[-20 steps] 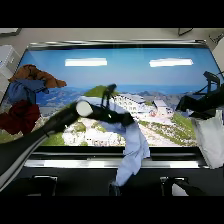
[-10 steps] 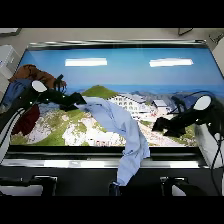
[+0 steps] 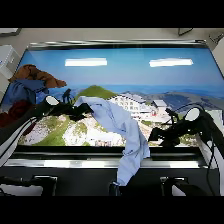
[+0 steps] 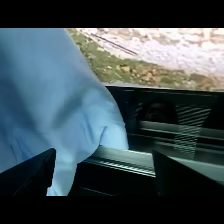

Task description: Fold the clothes and pants, and hang the long-sleeved shirts on hangers.

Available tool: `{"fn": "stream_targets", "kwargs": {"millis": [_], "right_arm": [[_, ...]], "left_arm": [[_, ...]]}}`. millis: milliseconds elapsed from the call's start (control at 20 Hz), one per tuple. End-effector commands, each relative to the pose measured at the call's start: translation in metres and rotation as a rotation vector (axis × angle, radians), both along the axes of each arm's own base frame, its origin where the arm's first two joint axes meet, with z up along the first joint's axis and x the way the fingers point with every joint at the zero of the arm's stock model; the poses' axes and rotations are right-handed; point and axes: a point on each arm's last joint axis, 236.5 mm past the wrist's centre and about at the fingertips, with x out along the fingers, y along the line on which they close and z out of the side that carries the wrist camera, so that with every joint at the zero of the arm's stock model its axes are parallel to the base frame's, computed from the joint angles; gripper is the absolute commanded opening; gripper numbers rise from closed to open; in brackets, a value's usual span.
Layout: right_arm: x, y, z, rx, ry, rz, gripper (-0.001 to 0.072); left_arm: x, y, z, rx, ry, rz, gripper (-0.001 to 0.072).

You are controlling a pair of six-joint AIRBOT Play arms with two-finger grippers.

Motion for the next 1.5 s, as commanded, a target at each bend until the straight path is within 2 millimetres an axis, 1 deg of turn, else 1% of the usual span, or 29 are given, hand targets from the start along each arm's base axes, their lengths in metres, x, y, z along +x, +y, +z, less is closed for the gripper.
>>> {"fn": "stream_targets", "kwargs": {"millis": [0,50,100,150,200,250,300,350,500,550,650,750,800,900,950,1000,1050,1100,1150,1200,1250,1300,1350,1400,1450], "right_arm": [[-0.014,0.002,0.002,0.007,0.009,0.004,0.07],[-0.02,0.003,0.0,0.008,0.014,0.003,0.0701],[-0.027,0.003,-0.003,0.008,0.023,0.005,0.0702],[-0.035,0.004,-0.009,0.008,0.038,0.002,0.0708],[-0.043,0.004,-0.015,0.009,0.058,-0.003,0.0708],[-0.05,0.007,-0.019,0.02,0.079,-0.006,0.0708],[-0.055,0.012,-0.021,0.043,0.092,-0.005,0.0709],[-0.058,0.018,-0.021,0.073,0.098,-0.003,0.0709],[-0.061,0.038,-0.025,0.17,0.075,-0.013,0.0712],[-0.057,0.039,-0.03,0.169,0.059,-0.034,0.0712],[-0.043,0.035,-0.04,0.142,0.001,-0.08,0.0712],[-0.029,0.037,-0.042,0.144,-0.044,-0.127,0.0711],[-0.026,0.038,-0.042,0.15,-0.043,-0.149,0.0711],[-0.024,0.037,-0.049,0.14,-0.028,-0.169,0.0706],[-0.023,0.036,-0.053,0.136,-0.02,-0.176,0.0686],[-0.023,0.037,-0.057,0.139,-0.006,-0.184,0.0653],[-0.024,0.039,-0.059,0.148,0.013,-0.193,0.0534],[-0.024,0.041,-0.061,0.157,0.029,-0.203,0.0355],[-0.023,0.042,-0.061,0.162,0.033,-0.209,0.0105],[-0.02,0.042,-0.06,0.162,0.021,-0.21,0.0038],[-0.013,0.039,-0.056,0.152,-0.009,-0.196,0.0037],[-0.002,0.034,-0.048,0.133,-0.047,-0.168,0.0037],[0.017,0.022,-0.033,0.088,-0.117,-0.122,0.0037],[0.042,0.007,-0.013,0.024,-0.2,-0.093,0.0037],[0.074,-0.012,0.016,-0.059,-0.307,-0.075,0.0037]], "left_arm": [[0.009,-0.023,-0.007,-0.043,-0.021,0.051,0.0682],[0.007,-0.028,-0.01,-0.043,-0.019,0.048,0.0601],[0.006,-0.032,-0.013,-0.039,-0.017,0.043,0.0561],[0.005,-0.035,-0.015,-0.035,-0.02,0.04,0.0488],[0.005,-0.037,-0.016,-0.032,-0.025,0.04,0.0371],[0.006,-0.038,-0.016,-0.03,-0.03,0.038,0.0194],[0.006,-0.038,-0.015,-0.031,-0.033,0.038,0.0045],[0.007,-0.038,-0.014,-0.031,-0.035,0.038,0.0031],[0.008,-0.037,-0.011,-0.032,-0.041,0.04,0.0029],[0.007,-0.038,-0.01,-0.034,-0.04,0.036,0.003],[0.004,-0.039,-0.008,-0.034,-0.05,0.007,0.0029],[0.0,-0.041,-0.004,-0.039,-0.05,-0.015,0.0029],[0.0,-0.042,-0.002,-0.041,-0.055,-0.023,0.0029],[0.001,-0.042,0.006,-0.044,-0.073,-0.024,0.0029],[0.002,-0.042,0.009,-0.046,-0.078,-0.023,0.0029],[0.001,-0.042,0.011,-0.048,-0.081,-0.027,0.003],[0.0,-0.043,0.013,-0.049,-0.084,-0.038,0.0029],[-0.002,-0.044,0.013,-0.049,-0.088,-0.056,0.0029],[-0.004,-0.044,0.014,-0.049,-0.086,-0.065,0.0029],[-0.004,-0.043,0.016,-0.051,-0.089,-0.064,0.0029],[-0.001,-0.04,0.022,-0.052,-0.103,-0.058,0.0029],[0.006,-0.035,0.033,-0.052,-0.139,-0.057,0.0028],[0.017,-0.027,0.053,-0.053,-0.203,-0.059,0.0028],[0.03,-0.017,0.083,-0.055,-0.288,-0.06,0.0028],[0.044,-0.005,0.12,-0.056,-0.384,-0.05,0.0028]]}}
